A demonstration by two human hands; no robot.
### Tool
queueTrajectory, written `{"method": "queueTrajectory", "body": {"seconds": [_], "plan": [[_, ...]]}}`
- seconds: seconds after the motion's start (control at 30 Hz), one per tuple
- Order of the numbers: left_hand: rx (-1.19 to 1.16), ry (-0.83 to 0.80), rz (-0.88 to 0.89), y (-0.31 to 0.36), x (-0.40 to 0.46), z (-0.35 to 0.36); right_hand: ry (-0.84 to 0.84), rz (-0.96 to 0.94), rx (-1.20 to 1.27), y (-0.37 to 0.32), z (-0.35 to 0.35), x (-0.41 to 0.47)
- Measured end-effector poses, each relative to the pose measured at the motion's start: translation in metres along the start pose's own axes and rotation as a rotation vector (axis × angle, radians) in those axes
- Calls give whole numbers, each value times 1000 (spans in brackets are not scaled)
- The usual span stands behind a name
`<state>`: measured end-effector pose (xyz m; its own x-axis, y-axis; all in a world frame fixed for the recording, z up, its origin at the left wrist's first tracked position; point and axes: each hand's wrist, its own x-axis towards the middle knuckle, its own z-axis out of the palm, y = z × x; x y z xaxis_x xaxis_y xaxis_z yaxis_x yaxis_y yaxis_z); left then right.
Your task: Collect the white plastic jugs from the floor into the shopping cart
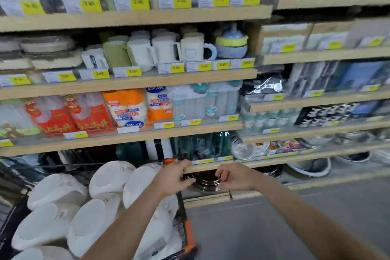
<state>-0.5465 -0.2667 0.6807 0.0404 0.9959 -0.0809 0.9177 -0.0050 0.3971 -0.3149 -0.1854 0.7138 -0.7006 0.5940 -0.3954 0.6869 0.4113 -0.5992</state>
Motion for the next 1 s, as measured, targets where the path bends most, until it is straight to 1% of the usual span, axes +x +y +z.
{"method": "queueTrajectory", "body": {"seconds": [0.13, 0.23, 0.3, 0.4, 0.5, 0.6, 0.73, 0.87, 1.0], "plan": [[60, -69, 110, 72, 56, 20, 101, 75, 49, 77, -35, -49], [33, -88, 198, 134, 96, 47, 131, 145, -20, 136, -60, -89], [19, -89, 233, 180, 121, 69, 132, 188, -9, 175, -78, -117], [-76, -112, 250, 250, 154, 102, 176, 249, 32, 233, -108, -161], [-171, -111, 272, 324, 183, 129, 277, 284, 120, 292, -135, -211], [-322, -103, 284, 390, 214, 155, 463, 308, 262, 345, -158, -263], [-375, -182, 327, 461, 261, 189, 637, 395, 374, 414, -176, -315], [-376, -255, 373, 525, 318, 220, 725, 488, 427, 485, -192, -347], [-374, -307, 453, 585, 386, 251, 736, 593, 457, 557, -219, -364]]}}
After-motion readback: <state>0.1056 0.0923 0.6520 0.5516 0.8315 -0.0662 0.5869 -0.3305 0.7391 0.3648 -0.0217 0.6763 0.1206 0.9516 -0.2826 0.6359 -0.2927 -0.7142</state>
